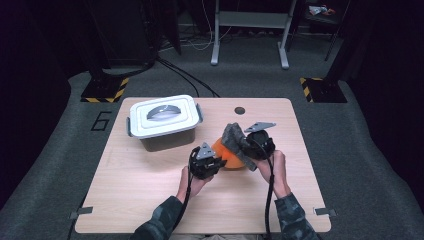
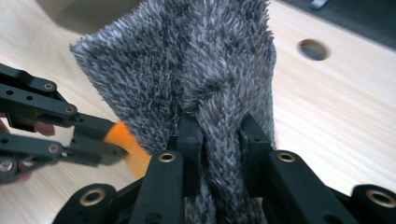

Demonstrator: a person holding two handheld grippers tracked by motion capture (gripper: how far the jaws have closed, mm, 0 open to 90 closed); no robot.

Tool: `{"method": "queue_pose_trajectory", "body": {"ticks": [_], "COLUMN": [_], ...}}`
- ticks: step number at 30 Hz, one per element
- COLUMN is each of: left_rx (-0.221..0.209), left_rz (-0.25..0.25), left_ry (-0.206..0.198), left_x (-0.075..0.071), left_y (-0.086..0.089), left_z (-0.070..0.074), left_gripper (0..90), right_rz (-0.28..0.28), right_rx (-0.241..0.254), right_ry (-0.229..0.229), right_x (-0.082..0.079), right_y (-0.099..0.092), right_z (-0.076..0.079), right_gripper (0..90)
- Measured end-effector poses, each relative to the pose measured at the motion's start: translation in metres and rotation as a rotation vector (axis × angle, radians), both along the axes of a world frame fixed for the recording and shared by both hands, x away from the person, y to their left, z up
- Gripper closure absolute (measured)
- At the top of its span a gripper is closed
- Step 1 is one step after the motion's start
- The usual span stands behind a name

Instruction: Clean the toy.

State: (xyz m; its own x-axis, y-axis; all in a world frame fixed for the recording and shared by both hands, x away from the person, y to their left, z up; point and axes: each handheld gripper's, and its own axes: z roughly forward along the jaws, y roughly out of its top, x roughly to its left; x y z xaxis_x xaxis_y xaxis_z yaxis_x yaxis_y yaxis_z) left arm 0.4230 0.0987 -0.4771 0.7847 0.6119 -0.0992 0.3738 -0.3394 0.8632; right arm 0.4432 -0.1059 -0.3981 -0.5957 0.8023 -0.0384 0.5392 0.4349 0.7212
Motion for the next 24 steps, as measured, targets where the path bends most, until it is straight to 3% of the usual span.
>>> {"method": "queue_pose_trajectory", "body": {"ticks": [2,4,10,17,24], "left_rx": [0.018,0.010,0.005,-0.013,-0.004], "left_rz": [0.009,0.017,0.049,0.070,0.077], "left_ry": [0.002,0.011,0.025,0.043,0.038], "left_x": [0.001,0.002,0.003,0.005,0.005], "left_y": [0.000,0.002,0.004,0.007,0.008], "left_z": [-0.001,-0.004,-0.006,-0.009,-0.011], "left_gripper": [81.0,80.9,80.8,80.6,80.6], "right_rz": [0.004,-0.003,-0.026,-0.076,-0.157], "right_rx": [-0.022,-0.035,-0.070,-0.048,-0.035], "right_ry": [0.019,0.015,0.004,0.026,0.087], "right_x": [0.006,0.009,0.011,0.017,0.026], "right_y": [0.007,0.010,0.007,-0.012,-0.040], "right_z": [-0.010,-0.016,-0.019,-0.028,-0.048], "right_gripper": [74.6,74.8,75.0,75.1,75.3]}}
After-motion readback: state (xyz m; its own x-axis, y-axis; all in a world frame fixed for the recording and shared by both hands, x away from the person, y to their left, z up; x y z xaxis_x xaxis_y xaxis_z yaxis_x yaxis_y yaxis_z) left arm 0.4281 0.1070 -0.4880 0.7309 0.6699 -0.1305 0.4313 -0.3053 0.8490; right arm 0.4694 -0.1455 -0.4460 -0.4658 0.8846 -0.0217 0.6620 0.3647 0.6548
